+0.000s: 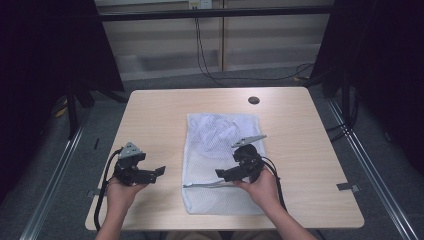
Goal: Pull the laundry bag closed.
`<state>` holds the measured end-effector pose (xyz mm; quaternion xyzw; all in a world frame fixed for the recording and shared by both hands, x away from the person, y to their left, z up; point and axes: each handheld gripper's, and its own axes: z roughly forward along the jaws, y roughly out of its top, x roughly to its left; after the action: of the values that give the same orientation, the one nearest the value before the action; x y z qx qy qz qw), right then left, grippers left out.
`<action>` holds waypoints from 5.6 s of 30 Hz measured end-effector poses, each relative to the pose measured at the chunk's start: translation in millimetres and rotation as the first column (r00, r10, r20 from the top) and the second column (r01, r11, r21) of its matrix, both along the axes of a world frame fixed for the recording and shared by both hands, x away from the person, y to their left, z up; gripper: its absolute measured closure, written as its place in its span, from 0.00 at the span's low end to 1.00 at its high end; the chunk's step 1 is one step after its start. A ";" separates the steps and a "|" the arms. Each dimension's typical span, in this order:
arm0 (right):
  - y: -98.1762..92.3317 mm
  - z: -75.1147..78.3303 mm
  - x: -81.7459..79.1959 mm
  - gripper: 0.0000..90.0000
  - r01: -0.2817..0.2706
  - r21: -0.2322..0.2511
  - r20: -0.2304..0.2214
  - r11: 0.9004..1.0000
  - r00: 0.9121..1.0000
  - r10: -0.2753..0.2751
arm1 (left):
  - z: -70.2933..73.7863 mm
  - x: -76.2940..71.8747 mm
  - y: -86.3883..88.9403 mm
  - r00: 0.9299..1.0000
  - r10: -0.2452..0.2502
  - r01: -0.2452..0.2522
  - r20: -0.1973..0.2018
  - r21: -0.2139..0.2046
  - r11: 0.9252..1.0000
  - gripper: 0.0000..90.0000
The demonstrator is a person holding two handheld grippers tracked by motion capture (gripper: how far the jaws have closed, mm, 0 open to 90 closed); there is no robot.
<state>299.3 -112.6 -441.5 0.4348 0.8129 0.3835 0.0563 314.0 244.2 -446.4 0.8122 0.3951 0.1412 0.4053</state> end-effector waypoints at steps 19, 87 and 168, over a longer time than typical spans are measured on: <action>26.3 -5.6 4.4 0.16 -0.048 0.022 -0.042 0.999 0.998 0.049 | 0.0 1.1 2.2 1.000 -0.005 0.005 -0.004 0.010 1.000 0.09; 82.8 -34.7 11.5 0.66 -0.134 0.129 -0.220 0.983 0.962 0.160 | 0.4 2.0 8.4 1.000 0.001 -0.001 -0.011 0.001 1.000 0.09; 112.0 -56.0 23.5 0.89 -0.099 0.130 -0.335 0.987 0.932 0.137 | -0.3 3.8 8.2 1.000 0.002 -0.002 -0.031 0.005 1.000 0.11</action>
<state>322.9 -0.6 -497.5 0.4477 0.8122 0.3492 -0.1337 317.8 252.4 -446.7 0.8151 0.4017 0.1299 0.3968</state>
